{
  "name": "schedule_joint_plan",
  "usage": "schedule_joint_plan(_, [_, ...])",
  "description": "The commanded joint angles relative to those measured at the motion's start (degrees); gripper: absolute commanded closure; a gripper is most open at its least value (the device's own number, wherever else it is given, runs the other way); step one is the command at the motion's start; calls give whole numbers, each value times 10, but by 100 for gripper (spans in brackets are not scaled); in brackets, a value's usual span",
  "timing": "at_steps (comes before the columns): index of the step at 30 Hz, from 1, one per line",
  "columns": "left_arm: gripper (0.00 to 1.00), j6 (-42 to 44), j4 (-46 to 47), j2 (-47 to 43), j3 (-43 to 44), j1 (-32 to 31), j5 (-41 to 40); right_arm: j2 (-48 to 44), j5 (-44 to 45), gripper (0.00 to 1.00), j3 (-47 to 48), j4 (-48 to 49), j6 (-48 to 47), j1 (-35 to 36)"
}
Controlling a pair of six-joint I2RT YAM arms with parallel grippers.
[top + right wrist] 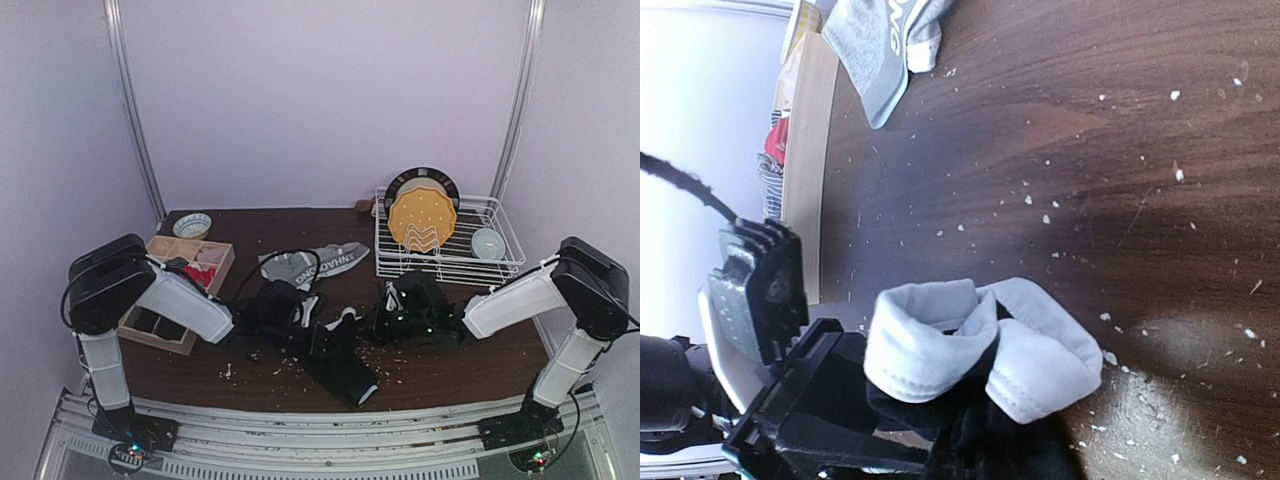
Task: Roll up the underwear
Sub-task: Pick up the underwear from the center of the board, then fold the underwear at the center of the board.
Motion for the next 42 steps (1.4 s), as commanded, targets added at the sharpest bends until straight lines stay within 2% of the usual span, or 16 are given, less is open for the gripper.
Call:
schedule_joint_plan(1, [62, 20, -34, -54, -12, 1, -3, -29, 9, 100, 32, -71, -43, 8])
schedule_joint_plan(6, [56, 30, -72, -110, -37, -2, -16, -39, 23, 100, 69, -134, -79, 25])
schedule_joint_plan(12, [59, 40, -101, -167, -78, -4, -55, -22, 28, 100, 113, -171, -101, 40])
schedule_joint_plan(20, [77, 50, -132, -222, -142, -4, -123, -6, 34, 100, 144, -186, -109, 51])
schedule_joint_plan(26, [100, 55, -144, -214, -148, -4, -173, 24, 34, 100, 190, -208, -120, 72])
schedule_joint_plan(42, [100, 55, -91, -166, -163, -4, -167, 145, 18, 100, 330, -243, -123, 130])
